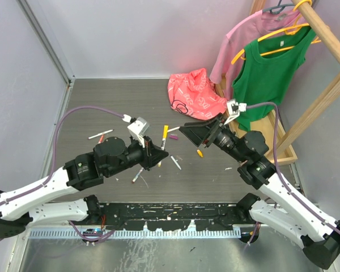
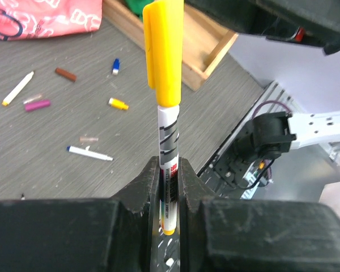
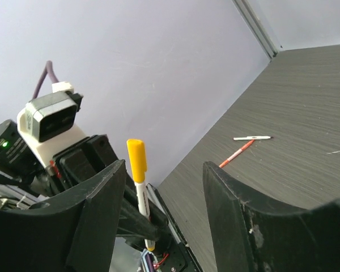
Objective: Insert the pens into the pen caps
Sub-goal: Insert the pen cap onto the pen, then press the pen cap onto the pen.
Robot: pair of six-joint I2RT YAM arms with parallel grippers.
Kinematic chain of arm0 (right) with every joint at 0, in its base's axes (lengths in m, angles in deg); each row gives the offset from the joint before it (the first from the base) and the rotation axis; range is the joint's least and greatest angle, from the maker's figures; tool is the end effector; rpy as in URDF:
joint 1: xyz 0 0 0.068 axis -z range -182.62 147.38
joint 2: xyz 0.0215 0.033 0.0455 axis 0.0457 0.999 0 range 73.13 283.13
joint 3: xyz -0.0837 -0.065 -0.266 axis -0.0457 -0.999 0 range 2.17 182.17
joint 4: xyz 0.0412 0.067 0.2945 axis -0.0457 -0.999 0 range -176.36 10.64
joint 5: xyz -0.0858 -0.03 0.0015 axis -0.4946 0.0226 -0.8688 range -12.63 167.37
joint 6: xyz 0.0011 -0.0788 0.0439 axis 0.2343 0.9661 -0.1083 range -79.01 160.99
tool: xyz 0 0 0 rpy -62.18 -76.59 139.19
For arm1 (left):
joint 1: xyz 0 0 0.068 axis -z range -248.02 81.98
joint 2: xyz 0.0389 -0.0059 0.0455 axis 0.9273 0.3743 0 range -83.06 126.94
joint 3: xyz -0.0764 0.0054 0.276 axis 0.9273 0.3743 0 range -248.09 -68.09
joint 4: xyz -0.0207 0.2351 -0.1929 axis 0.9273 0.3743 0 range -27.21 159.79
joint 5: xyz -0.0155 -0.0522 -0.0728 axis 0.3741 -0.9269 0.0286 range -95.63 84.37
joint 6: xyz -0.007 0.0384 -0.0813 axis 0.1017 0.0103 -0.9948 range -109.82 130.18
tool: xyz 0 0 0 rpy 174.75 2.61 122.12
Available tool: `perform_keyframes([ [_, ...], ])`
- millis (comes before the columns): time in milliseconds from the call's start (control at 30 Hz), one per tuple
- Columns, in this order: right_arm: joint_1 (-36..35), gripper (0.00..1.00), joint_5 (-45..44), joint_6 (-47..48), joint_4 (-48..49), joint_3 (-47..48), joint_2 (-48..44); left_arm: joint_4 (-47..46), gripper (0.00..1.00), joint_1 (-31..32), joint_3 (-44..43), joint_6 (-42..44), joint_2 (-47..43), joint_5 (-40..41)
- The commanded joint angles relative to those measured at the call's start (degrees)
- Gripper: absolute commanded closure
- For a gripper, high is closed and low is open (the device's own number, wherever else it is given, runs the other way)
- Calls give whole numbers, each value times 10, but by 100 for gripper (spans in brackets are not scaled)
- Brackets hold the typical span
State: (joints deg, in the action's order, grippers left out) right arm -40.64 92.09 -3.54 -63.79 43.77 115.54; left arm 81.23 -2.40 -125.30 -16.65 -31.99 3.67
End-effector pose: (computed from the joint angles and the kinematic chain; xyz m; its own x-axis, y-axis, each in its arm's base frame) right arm 0.1869 0.1723 0.3956 -0.4104 0.5401 -0.7348 -0.7035 0.3252 0.6319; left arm 0.1265 -0.2479 0.3878 -0.4547 -0.0757 -0.8874 0.7043 0.5794 -0.4102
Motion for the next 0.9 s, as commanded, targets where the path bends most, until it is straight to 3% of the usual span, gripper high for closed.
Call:
perform_keyframes([
  [0, -1, 38, -17, -2, 23, 40, 21, 41, 100, -1, -36, 13, 11, 16],
  [500, -1, 38, 78, -2, 26, 83, 106, 49, 100, -1, -60, 14, 55, -21],
  [867, -2, 50, 109, -12, 26, 83, 128, 52, 100, -1, -66, 17, 65, -17],
])
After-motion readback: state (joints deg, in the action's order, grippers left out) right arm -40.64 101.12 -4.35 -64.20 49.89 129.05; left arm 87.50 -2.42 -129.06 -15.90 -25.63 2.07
